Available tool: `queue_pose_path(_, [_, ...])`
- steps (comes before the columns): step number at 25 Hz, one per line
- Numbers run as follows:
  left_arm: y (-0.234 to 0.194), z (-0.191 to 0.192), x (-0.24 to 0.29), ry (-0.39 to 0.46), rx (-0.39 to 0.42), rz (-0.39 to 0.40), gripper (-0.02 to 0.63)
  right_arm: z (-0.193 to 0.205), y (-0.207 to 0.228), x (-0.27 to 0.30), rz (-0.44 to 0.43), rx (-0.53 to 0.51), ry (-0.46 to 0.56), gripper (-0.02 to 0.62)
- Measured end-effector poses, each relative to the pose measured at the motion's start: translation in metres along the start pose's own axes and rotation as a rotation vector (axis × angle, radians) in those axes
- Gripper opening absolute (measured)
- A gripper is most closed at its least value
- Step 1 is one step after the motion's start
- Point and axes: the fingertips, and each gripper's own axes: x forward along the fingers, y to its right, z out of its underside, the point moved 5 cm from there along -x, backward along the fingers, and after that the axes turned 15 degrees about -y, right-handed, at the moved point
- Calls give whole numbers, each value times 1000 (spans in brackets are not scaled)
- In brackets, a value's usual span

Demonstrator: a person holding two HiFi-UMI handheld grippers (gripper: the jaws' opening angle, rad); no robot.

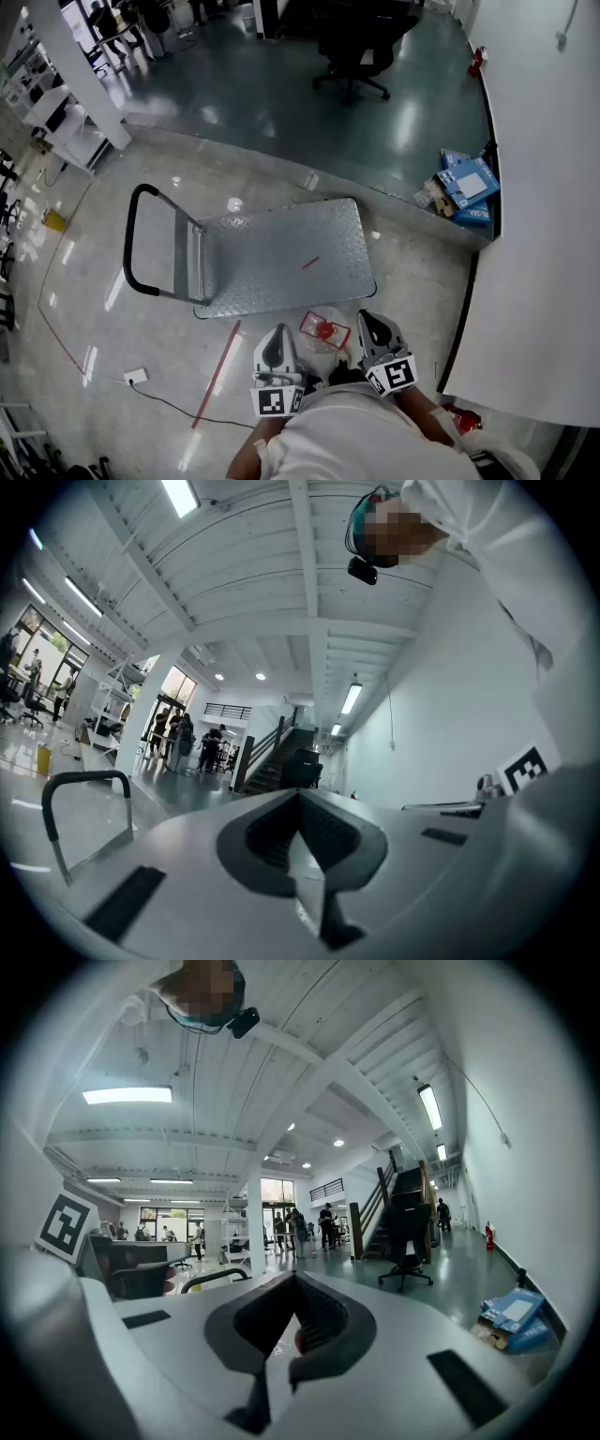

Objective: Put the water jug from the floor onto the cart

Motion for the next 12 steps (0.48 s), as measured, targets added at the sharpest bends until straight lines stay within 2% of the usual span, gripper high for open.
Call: queue_pose_path(12, [-8,0,-3,-12,4,-13,3,2,-5,11,-2,5,-1,12])
